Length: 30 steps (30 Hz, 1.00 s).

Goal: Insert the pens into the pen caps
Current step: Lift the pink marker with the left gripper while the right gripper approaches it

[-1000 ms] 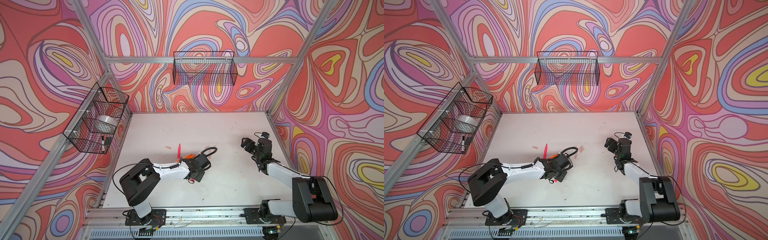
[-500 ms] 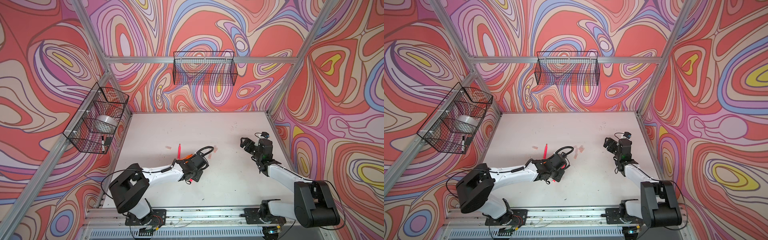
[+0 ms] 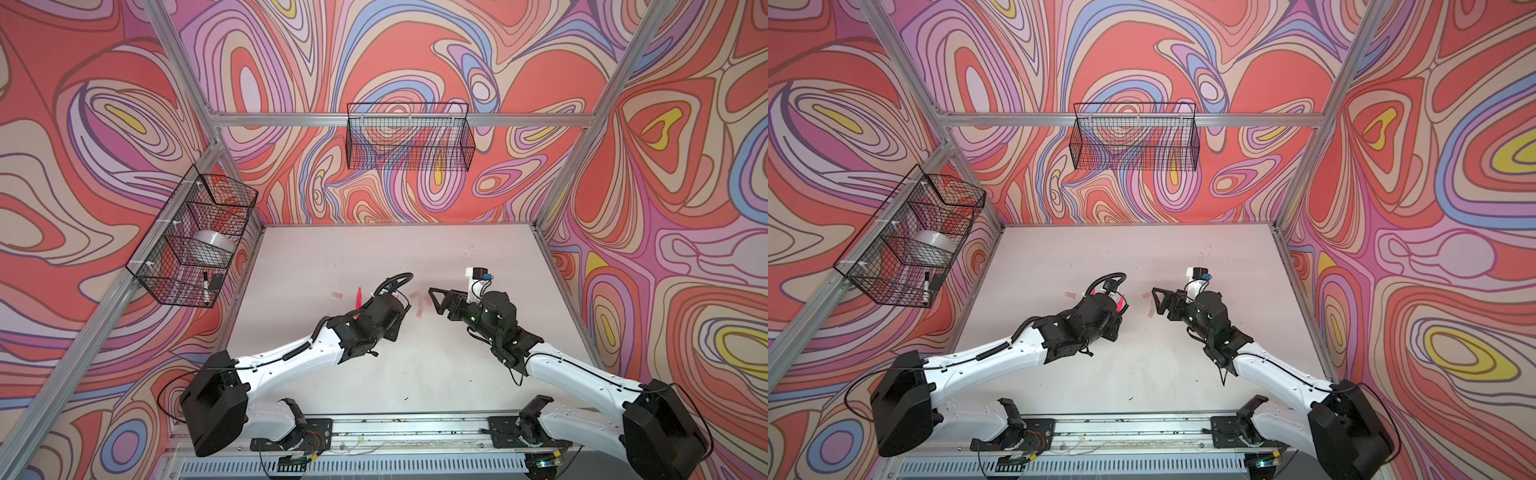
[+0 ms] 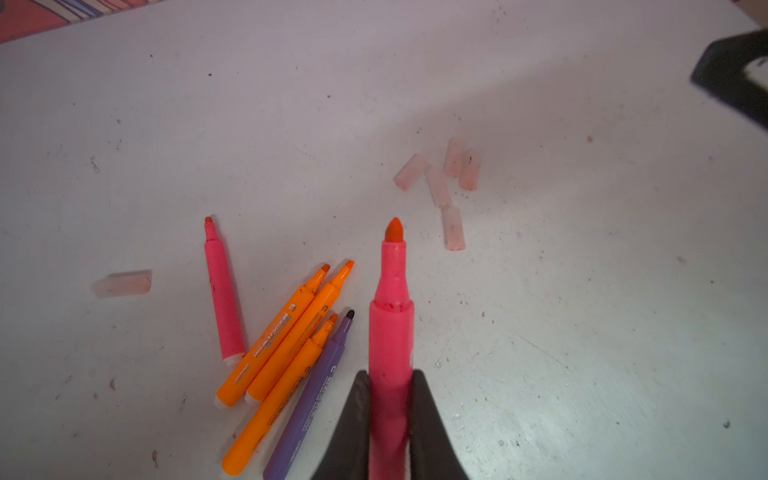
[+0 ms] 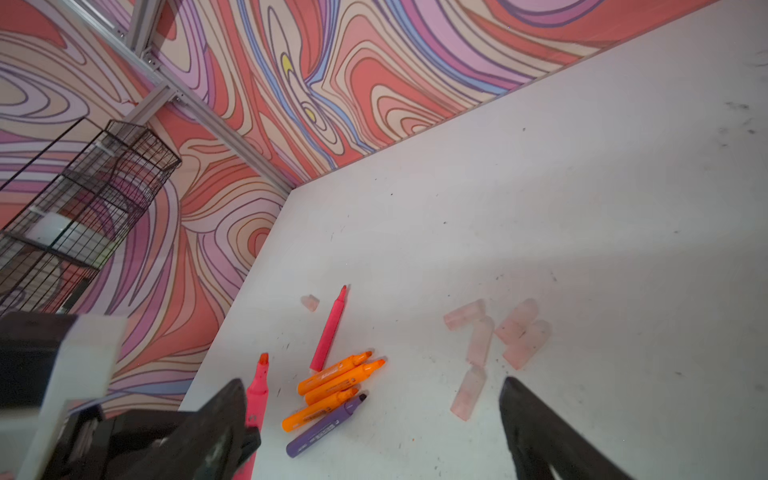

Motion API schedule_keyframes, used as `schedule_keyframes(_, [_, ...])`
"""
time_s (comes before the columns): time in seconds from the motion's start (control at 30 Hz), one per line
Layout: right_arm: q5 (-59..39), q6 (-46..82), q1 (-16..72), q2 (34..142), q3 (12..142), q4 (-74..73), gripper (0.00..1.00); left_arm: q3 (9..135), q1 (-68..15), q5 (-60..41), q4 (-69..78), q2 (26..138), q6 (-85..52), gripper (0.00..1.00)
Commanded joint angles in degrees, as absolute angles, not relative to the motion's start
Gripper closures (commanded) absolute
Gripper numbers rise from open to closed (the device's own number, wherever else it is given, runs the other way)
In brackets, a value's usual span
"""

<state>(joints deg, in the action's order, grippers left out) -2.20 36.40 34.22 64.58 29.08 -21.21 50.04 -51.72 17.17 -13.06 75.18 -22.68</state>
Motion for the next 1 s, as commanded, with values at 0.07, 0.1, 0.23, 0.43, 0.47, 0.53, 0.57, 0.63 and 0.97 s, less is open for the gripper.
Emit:
schedule_keyframes(0.07, [-0.16, 34.63, 41.07, 64.51, 27.29, -31.24, 0.02, 51.25, -51.47, 10.08, -9.34, 70.92, -20.64, 1.00])
schedule_keyframes(0.1, [0.67, 34.90, 42.81, 64.51, 26.92, -32.14, 0.02, 49.87, -51.43, 8.17, -7.50, 69.70, -20.48, 1.00])
schedule_keyframes(0.23, [1.97, 35.66, 49.25, 65.17, 27.51, -34.21, 0.03, 45.14, -51.42, 7.87, -4.06, 66.13, -22.01, 1.00])
schedule_keyframes(0.43, [3.42, 40.75, 51.56, 66.91, 27.66, -36.63, 0.19, 41.05, -51.44, 7.67, -2.43, 62.05, -23.35, 1.00])
schedule_keyframes(0.47, [3.43, 41.34, 51.54, 67.25, 27.90, -36.79, 0.24, 40.68, -51.47, 7.08, -1.97, 61.66, -23.46, 1.00])
schedule_keyframes(0.53, [4.12, 43.29, 51.56, 68.13, 28.21, -37.08, 0.38, 40.84, -51.44, 5.86, -2.20, 61.52, -23.55, 1.00])
schedule_keyframes(0.57, [4.45, 44.10, 51.58, 68.49, 28.29, -37.13, 0.41, 41.16, -51.43, 5.27, -2.64, 61.64, -23.55, 1.00])
schedule_keyframes(0.63, [5.21, 45.65, 51.59, 69.30, 28.22, -37.53, 0.47, 41.57, -51.43, 4.25, -3.25, 61.70, -23.05, 1.00])
schedule_keyframes(0.97, [3.47, 49.12, 51.85, 73.71, 29.37, -41.22, 0.52, 41.83, -51.46, 3.95, -3.08, 61.24, -20.59, 1.00])
